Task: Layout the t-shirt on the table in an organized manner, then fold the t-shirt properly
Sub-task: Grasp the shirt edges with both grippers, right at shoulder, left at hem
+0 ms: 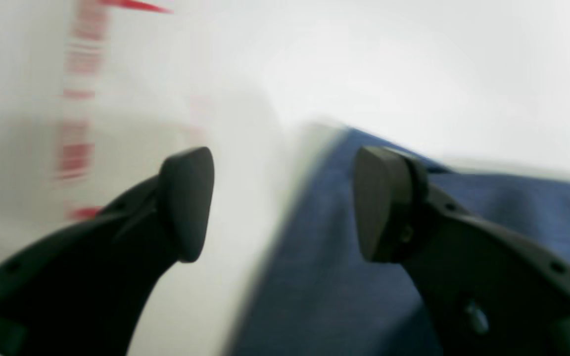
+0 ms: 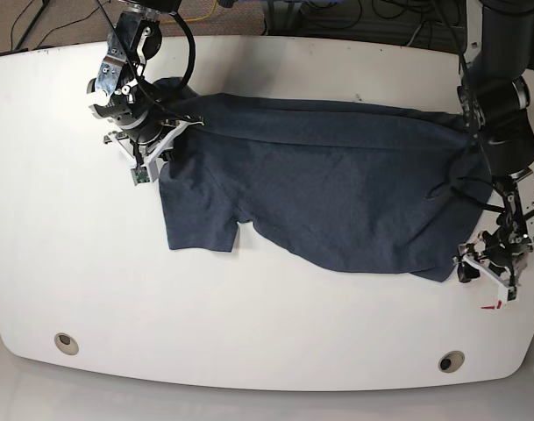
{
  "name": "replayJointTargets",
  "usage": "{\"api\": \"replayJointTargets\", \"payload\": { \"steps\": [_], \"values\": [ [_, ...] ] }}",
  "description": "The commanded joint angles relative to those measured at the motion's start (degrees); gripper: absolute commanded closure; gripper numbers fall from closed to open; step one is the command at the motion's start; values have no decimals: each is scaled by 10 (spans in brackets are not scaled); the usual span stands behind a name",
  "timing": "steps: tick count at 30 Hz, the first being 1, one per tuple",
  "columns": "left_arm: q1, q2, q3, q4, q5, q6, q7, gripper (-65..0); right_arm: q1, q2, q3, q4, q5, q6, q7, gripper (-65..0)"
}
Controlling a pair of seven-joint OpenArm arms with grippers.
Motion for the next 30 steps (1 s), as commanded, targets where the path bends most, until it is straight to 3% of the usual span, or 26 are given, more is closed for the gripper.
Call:
{"api": "replayJointTargets", "payload": {
  "steps": [1,19,30],
  "values": [
    [-15,-2,1,-4,-4,-4,-8,-403,6,2,0,11,6,0,13,-21],
    [-20,2,5,-104,-3,-4,-43,-404,6,2,-2,11,7,0,14,-21],
    [-29,28,5,-115,-3,-6,-37,-403,6,2,-2,11,7,0,14,-21]
  ]
}}
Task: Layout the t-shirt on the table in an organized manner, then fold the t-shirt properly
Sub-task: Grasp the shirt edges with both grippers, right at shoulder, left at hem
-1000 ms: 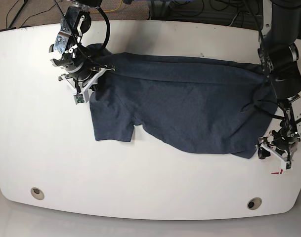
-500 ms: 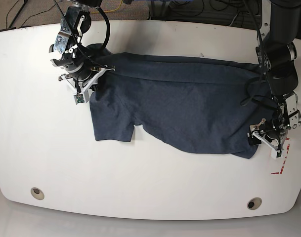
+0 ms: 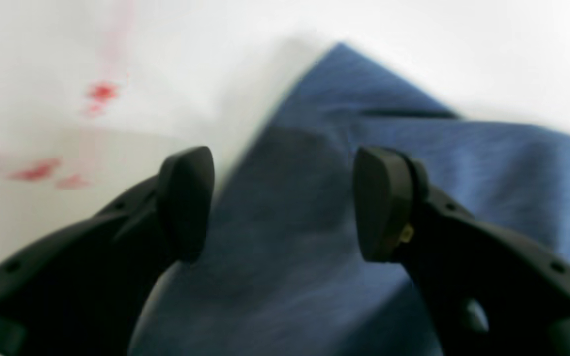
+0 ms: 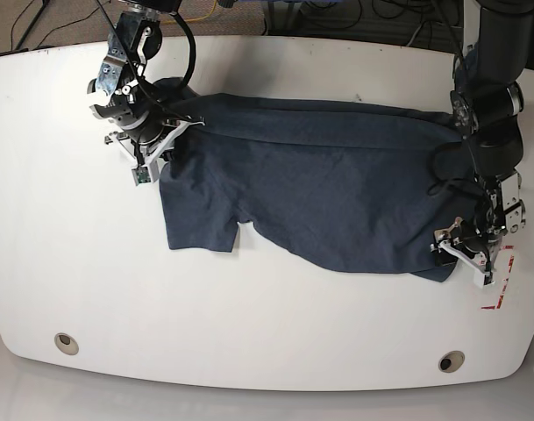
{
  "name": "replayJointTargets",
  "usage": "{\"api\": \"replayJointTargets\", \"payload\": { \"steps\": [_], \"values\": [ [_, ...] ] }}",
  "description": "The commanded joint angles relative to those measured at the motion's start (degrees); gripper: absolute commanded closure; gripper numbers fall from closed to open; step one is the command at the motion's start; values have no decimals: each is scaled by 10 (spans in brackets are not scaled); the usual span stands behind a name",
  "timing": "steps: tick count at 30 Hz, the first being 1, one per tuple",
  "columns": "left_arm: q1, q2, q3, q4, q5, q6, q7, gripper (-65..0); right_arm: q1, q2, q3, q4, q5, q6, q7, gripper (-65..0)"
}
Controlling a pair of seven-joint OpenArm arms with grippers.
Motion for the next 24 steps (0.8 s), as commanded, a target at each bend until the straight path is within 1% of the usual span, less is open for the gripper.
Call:
{"api": "replayJointTargets", "payload": {
  "steps": [1,4,7,10,12,13,14,15,16,17,19,21,24],
  "values": [
    [-14,5,2,4,-4,-4,5,-401,7,3,0,11,7,0,14,-21],
    [-15,18,4,5,-4,-5,10,-399,12,3,2,11,7,0,14,-21],
    [-15,20,16,6,-4,-5,23,-397,13,3,3,11,7,0,14,-21],
    [-16,21,31,6,-6,-5,25,-388,15,3,3,11,7,0,14,-21],
    [-16,21,39,6,-7,-5,25,-350,15,3,3,11,7,0,14,-21],
    [-16,21,43,6,-7,-5,25,-315,15,3,3,11,7,0,14,-21],
    [-16,21,45,6,-7,-5,25,-262,16,3,3,11,7,0,14,-21],
    [-16,21,45,6,-7,-4,25,-243,17,3,3,11,7,0,14,-21],
    [-16,21,45,6,-7,-4,25,-174,20,3,3,11,7,0,14,-21],
    [-16,21,45,6,-7,-3,25,-140,21,3,3,11,7,0,14,-21],
    [-16,21,45,6,-5,-3,25,-50,22,3,3,11,7,0,14,-21],
    [-16,21,45,6,-4,-3,25,0,23,3,3,11,7,0,14,-21],
    [-16,21,45,7,-6,-3,28,0,23,3,3,11,7,0,14,-21]
  ]
}}
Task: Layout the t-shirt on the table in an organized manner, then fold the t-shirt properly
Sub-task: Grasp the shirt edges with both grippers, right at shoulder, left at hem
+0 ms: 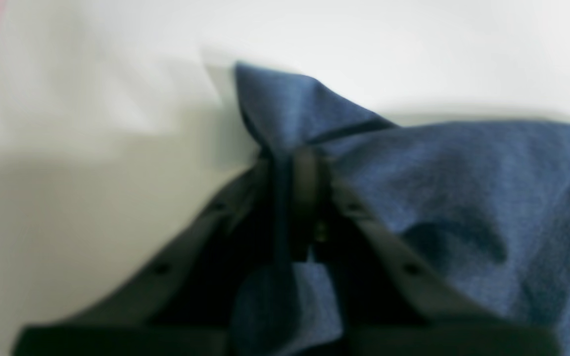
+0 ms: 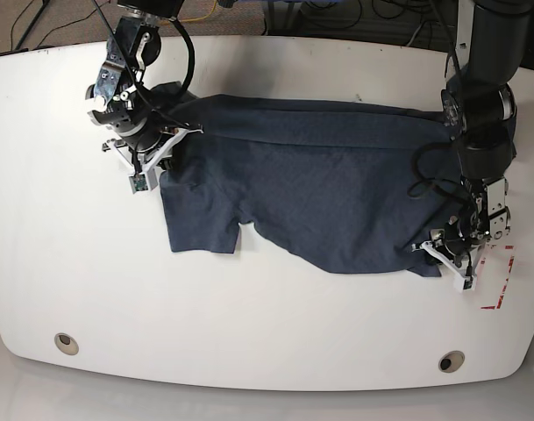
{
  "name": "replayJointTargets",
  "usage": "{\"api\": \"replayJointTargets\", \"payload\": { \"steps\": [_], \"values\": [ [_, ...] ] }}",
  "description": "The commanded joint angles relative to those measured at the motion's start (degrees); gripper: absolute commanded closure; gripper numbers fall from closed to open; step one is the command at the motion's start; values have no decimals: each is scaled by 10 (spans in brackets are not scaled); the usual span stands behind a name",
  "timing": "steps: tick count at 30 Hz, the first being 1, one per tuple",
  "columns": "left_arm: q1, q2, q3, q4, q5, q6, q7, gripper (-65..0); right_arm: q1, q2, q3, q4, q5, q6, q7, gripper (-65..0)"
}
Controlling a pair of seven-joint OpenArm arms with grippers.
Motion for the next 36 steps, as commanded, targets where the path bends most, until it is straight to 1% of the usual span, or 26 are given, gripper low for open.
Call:
{"api": "replayJointTargets", "payload": {
  "steps": [1,3,6,8,10,12,14,16,20,22,25,30,36],
  "values": [
    [-12,-2,0,5,1,-3,16,0,5,3,0,11,7,0,14,-21],
    [-12,-4,-2,14,0,-3,17,0,5,3,0,11,7,0,14,-21],
    [-9,-4,-9,56,-1,-5,21,0,6,4,0,15,7,0,14,-21],
    [-5,-5,-22,88,-1,-5,36,0,6,5,0,25,7,0,14,-21],
    [13,-5,-39,126,-1,-7,66,0,5,6,0,41,6,0,14,-21],
    [23,-5,-54,168,-1,-20,95,0,3,6,0,58,5,0,14,-21],
    [30,-4,-69,216,-1,-42,119,0,2,6,0,75,4,0,14,-21],
    [32,-4,-78,258,0,-57,145,0,2,7,0,90,4,0,14,-21],
    [46,-4,-83,324,0,-78,189,0,4,7,0,109,4,0,13,-21],
    [51,-4,-84,354,0,-82,205,0,5,13,0,110,4,0,13,-21],
    [51,-3,-84,395,0,-82,227,0,15,29,0,110,4,0,13,-21],
    [57,-3,-96,448,-1,-83,261,0,36,41,1,109,4,0,13,-21],
    [55,-2,-107,512,-11,-83,294,0,70,72,1,108,4,0,13,-21]
  ]
}}
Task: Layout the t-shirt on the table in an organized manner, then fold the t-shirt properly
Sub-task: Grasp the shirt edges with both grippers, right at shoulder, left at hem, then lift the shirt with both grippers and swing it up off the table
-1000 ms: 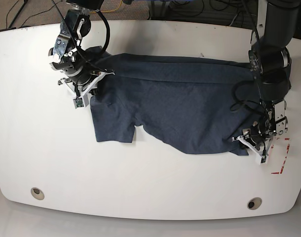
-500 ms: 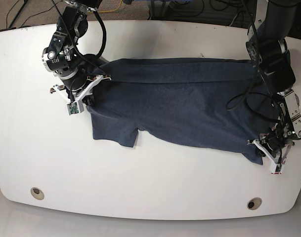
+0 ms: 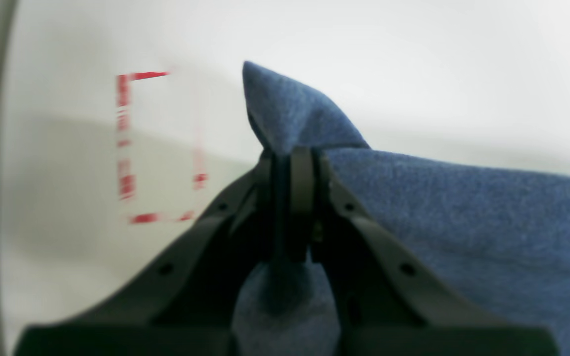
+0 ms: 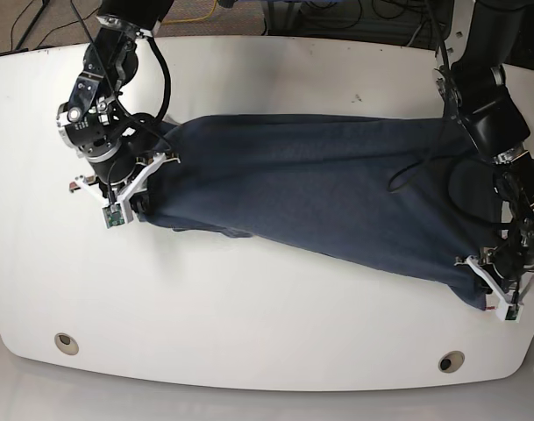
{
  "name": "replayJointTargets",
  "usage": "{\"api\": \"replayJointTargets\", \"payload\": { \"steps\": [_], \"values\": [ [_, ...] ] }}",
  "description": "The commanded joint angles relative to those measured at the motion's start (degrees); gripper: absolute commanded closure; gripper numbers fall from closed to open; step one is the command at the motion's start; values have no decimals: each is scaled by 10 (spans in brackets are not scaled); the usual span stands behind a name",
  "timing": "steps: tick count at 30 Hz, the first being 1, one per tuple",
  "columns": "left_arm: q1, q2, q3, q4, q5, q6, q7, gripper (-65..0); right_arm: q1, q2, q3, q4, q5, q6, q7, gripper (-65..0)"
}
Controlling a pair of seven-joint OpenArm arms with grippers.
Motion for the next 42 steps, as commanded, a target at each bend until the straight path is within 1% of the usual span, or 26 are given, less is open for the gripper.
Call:
{"api": "replayJointTargets", "payload": {
  "steps": [1,6,10,14,17,18,22,27,28,29,31,33,39,42],
  "values": [
    [-21,-9,0,43,-19,2,-6,0,26,20,2,10,0,-5,15,-21],
    [-22,-9,0,86,-57,4,-3,0,72,46,-2,9,1,-4,15,-21],
    [-30,-9,1,116,-72,5,-3,0,117,66,-3,8,2,-4,14,-21],
    [-61,-8,3,147,-79,5,-2,0,176,99,-8,1,2,-4,11,-22],
    [-83,-8,3,159,-80,5,-1,0,223,121,-25,-7,2,-4,2,-22],
    [-96,-8,3,161,-80,6,2,0,243,135,-32,-10,2,-4,-5,-22],
    [-146,-8,3,164,-79,6,21,0,305,161,-51,-27,3,-3,-16,-22],
    [-222,-8,3,165,-77,7,45,0,395,188,-84,-65,1,17,-18,-24],
    [-244,-8,3,165,-78,12,51,0,427,195,-94,-79,0,20,-22,-24],
    [-249,-8,3,165,-78,15,54,0,436,197,-96,-83,0,20,-24,-24],
    [-280,-8,3,167,-78,28,64,0,490,204,-111,-101,0,20,-40,-25],
    [-306,-9,1,181,-78,31,69,0,536,206,-120,-119,0,22,-52,-25],
    [-380,-10,4,191,-75,35,69,0,661,229,-142,-165,0,42,-65,-25],
    [-432,-10,4,185,-74,35,69,0,723,241,-171,-186,0,47,-65,-25]
  ]
}}
